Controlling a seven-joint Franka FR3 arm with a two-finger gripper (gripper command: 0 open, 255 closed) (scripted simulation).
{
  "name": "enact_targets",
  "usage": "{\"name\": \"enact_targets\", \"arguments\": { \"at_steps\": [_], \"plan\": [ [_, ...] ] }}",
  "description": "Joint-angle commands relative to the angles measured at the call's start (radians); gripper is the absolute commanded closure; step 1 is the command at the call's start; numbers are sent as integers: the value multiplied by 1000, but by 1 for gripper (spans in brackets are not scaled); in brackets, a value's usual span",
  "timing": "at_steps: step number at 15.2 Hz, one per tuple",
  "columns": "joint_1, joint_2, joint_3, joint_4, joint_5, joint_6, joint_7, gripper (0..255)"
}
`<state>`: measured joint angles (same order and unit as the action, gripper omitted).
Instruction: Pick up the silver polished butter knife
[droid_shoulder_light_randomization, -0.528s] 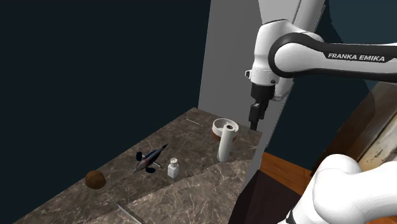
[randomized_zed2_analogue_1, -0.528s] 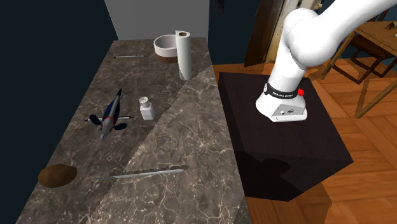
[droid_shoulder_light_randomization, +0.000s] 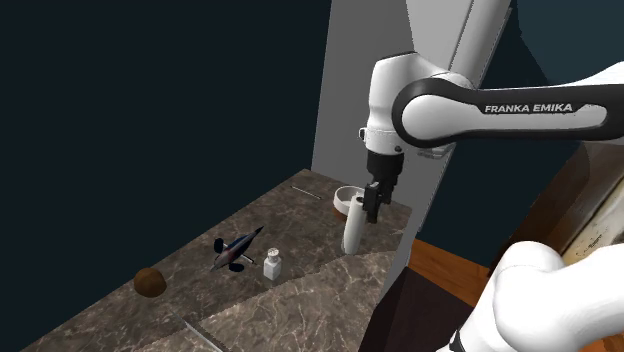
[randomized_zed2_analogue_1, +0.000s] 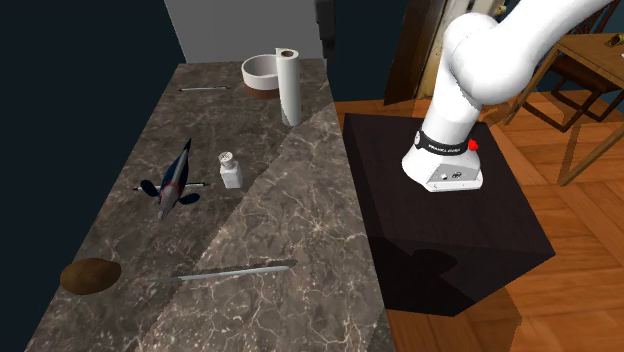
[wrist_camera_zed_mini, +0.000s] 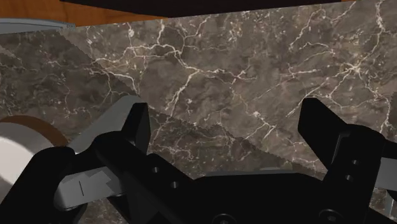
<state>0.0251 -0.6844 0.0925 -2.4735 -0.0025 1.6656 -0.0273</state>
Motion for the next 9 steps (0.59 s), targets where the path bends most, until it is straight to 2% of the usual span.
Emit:
{"name": "enact_targets", "arguments": {
  "at_steps": [1,9],
  "plan": [
    [18,43,37,-5,26,48,40,0],
    [70,256,168,30,87,223,181,0]
  ]
}}
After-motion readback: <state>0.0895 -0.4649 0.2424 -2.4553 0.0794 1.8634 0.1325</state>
